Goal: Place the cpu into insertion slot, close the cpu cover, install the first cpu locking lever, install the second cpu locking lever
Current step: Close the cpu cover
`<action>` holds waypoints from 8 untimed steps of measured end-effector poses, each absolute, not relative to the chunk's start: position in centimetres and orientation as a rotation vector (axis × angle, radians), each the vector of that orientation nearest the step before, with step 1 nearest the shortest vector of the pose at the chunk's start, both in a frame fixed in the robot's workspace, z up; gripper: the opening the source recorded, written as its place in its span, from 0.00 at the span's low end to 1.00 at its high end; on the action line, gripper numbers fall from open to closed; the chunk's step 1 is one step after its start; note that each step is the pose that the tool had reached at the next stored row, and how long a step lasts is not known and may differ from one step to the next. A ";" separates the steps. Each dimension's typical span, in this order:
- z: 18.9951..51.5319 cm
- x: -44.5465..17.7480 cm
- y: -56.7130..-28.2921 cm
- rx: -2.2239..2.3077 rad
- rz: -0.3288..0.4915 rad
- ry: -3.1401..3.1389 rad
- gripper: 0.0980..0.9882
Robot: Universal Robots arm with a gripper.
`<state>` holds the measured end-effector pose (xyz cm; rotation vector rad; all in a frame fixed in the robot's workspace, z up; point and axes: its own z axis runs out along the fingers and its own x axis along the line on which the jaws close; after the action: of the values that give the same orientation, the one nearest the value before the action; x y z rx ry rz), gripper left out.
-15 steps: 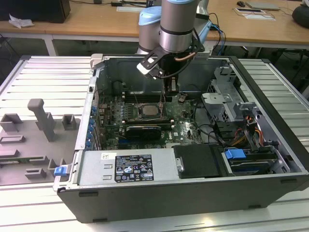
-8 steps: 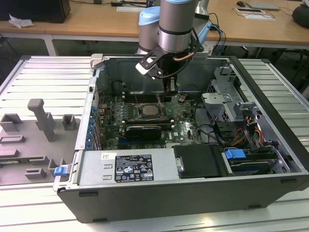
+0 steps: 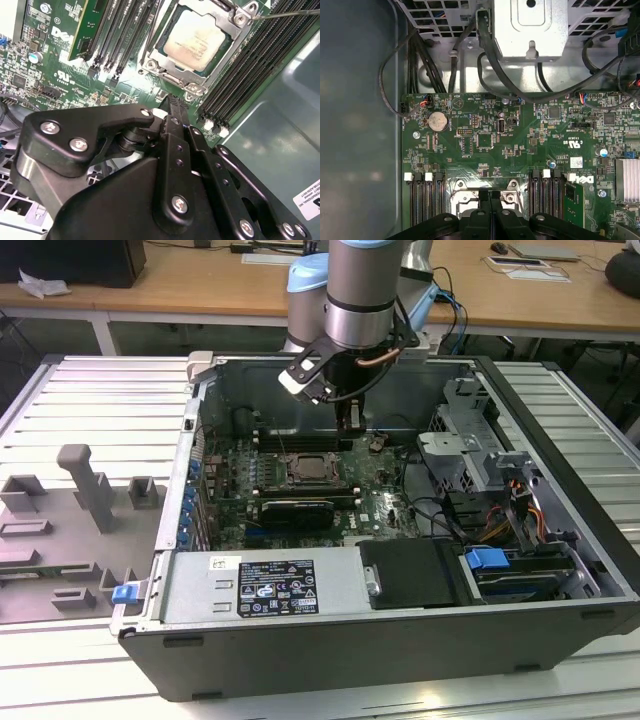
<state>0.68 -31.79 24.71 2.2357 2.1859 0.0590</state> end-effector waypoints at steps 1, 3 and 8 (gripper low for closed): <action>24.7 0.6 -31.8 2.236 0.059 2.186 0.01; 24.7 0.4 -31.8 2.236 0.059 2.186 0.01; 24.7 0.0 -31.8 2.236 0.059 2.186 0.01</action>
<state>-0.03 -31.79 24.69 2.2358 2.1859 0.0590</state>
